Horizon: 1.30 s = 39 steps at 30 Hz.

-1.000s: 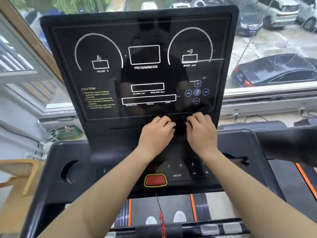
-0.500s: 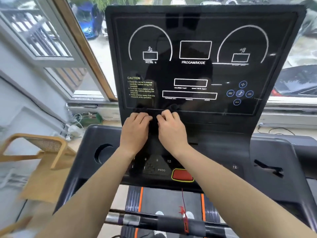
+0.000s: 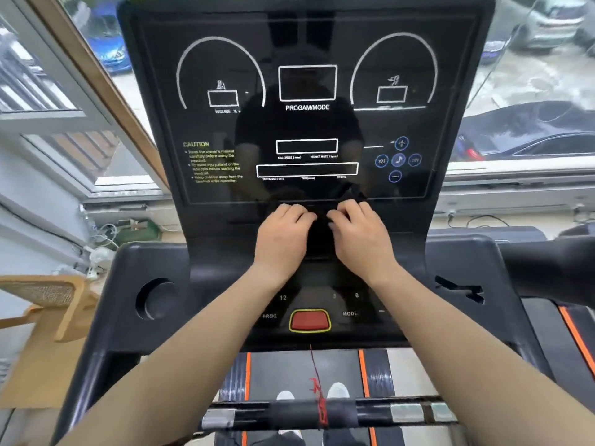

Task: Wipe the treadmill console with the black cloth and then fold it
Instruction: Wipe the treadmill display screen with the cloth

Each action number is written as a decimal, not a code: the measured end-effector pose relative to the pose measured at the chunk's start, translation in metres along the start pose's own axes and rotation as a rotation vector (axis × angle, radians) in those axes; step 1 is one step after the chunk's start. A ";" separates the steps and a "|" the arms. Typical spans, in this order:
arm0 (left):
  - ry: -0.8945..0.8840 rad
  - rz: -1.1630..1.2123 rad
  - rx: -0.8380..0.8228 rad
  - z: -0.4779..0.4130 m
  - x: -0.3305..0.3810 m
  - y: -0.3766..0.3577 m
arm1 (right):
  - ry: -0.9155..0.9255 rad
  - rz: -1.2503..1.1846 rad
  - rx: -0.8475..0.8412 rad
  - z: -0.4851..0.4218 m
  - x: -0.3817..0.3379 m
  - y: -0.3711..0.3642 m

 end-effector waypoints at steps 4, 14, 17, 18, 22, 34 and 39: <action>-0.064 0.064 -0.042 -0.021 0.050 -0.031 | -0.094 0.024 0.024 0.018 0.054 0.017; -0.028 -0.002 -0.047 -0.002 0.008 -0.003 | -0.128 0.125 -0.049 -0.001 -0.007 0.008; 0.048 -0.097 -0.033 0.021 -0.040 0.027 | -0.070 0.044 -0.103 -0.021 -0.069 -0.009; 0.074 -0.117 -0.024 0.027 -0.054 0.036 | -0.053 0.025 -0.121 -0.025 -0.087 -0.013; 0.136 -0.150 -0.002 0.033 -0.072 0.045 | 0.026 0.018 -0.141 -0.031 -0.106 -0.016; -0.088 0.018 -0.203 -0.017 0.058 -0.022 | -0.285 0.085 -0.148 0.018 0.050 0.024; 0.059 -0.022 -0.049 -0.005 -0.004 0.043 | -0.177 -0.154 -0.029 -0.027 -0.014 0.031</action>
Point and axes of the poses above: each hand's wrist, its own z-axis away from the middle knuckle, its own y-axis out of the back of the hand, x = y × z, the point moved 7 cm from there along -z, towards the middle knuckle, and after that the axes turned 4 degrees about z, right-handed, at the moved point
